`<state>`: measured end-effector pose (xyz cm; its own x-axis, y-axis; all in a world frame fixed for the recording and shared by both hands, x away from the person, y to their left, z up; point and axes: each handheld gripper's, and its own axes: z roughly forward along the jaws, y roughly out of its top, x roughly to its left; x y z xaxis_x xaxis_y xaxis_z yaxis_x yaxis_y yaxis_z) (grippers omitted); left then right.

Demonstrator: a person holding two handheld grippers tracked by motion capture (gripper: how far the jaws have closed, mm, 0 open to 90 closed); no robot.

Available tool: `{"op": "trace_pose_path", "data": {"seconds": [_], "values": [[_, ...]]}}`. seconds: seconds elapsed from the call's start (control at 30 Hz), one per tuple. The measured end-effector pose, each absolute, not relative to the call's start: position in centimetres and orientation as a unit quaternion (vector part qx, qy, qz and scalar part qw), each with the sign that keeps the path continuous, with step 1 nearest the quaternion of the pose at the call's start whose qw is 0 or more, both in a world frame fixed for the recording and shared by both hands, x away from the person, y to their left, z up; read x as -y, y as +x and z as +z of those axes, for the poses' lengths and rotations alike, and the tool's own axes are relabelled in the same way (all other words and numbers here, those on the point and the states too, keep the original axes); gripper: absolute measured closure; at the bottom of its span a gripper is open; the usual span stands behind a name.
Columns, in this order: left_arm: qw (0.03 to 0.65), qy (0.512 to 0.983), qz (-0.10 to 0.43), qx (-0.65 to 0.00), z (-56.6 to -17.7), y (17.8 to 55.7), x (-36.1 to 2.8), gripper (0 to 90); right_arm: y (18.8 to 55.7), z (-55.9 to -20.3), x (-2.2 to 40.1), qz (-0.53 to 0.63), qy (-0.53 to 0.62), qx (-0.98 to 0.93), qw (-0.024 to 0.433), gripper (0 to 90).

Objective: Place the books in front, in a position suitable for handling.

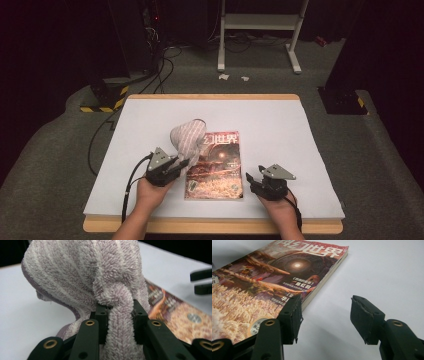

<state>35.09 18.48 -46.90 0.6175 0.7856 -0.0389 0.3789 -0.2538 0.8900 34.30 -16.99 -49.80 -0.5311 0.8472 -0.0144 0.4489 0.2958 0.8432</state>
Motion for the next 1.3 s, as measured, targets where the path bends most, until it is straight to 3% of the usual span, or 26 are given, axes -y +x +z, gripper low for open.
{"op": "trace_pose_path", "data": {"seconds": [0.47, 1.3], "values": [[0.409, 0.811, 0.173, -0.38, -50.0, 34.5, -16.5, 73.0, 34.4, -49.7, 17.6, 0.421, 0.432, -0.761, 0.238, 42.5], [0.402, 0.839, 0.162, -0.329, -50.2, 33.6, -12.5, 72.7, 34.4, -49.7, 18.0, 0.414, 0.43, -0.761, 0.254, 36.5]]}}
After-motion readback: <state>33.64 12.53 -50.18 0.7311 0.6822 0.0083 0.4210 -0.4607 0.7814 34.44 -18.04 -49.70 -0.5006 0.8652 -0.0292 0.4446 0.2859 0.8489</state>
